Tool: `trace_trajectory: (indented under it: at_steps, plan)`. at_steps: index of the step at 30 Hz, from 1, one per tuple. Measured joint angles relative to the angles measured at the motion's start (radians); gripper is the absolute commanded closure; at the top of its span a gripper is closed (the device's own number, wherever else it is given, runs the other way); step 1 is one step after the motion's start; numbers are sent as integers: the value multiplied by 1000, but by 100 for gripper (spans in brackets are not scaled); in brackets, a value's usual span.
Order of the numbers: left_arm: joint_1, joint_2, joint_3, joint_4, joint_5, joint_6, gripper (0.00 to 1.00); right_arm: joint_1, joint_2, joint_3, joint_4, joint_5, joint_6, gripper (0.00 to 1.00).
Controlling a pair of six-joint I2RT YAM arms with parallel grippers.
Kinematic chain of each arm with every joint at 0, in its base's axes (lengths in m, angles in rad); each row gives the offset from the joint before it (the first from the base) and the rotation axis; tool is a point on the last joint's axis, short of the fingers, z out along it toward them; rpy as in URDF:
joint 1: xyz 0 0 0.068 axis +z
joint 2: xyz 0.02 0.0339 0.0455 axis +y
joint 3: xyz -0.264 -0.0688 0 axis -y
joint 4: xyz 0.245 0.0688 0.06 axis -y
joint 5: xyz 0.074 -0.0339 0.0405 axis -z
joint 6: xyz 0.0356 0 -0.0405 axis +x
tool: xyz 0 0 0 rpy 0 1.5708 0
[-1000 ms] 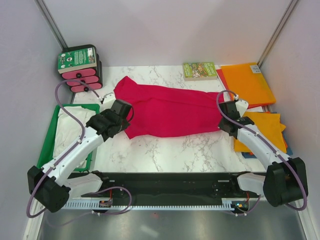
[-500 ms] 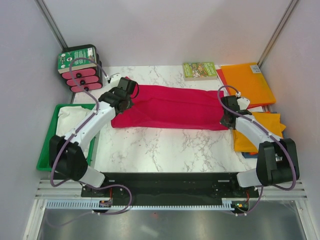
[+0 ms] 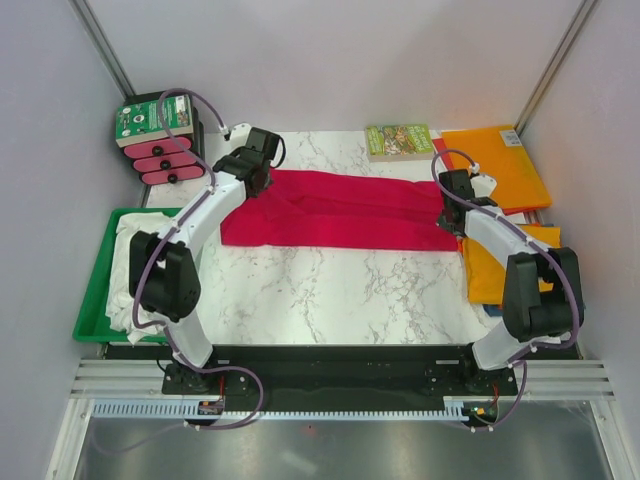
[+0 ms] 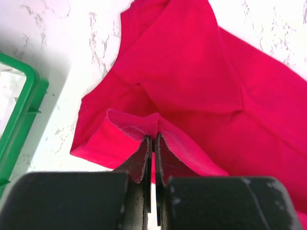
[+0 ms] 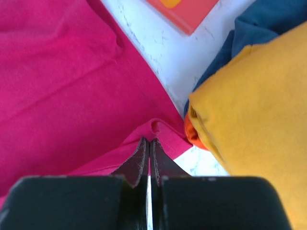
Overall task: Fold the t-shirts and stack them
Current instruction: Fold the other side of the tshirt into a rectangle
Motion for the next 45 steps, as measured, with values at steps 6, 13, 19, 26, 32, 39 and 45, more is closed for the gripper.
trace_trajectory:
  at_steps: [6, 13, 19, 26, 32, 39, 45]
  plan:
    - [14, 93, 79, 4, -8, 14, 98, -22, 98, 80, 9, 13, 0, 100]
    - [15, 188, 121, 5, -7, 18, 98, -26, 194, 130, 18, 26, 0, 100]
    - [17, 248, 157, 5, -8, 18, 98, -27, 261, 161, 19, 37, 0, 100]
    - [21, 283, 216, 6, -8, 21, 98, -27, 296, 198, 19, 45, 0, 100]
    - [24, 298, 264, 6, -11, 29, 98, -30, 317, 219, 27, 58, 0, 100]
    - [25, 364, 318, 10, -10, 41, 80, -34, 358, 221, 41, 60, 0, 97]
    - [27, 414, 344, 12, -9, 56, 1, -29, 344, 199, 103, 56, 0, 52]
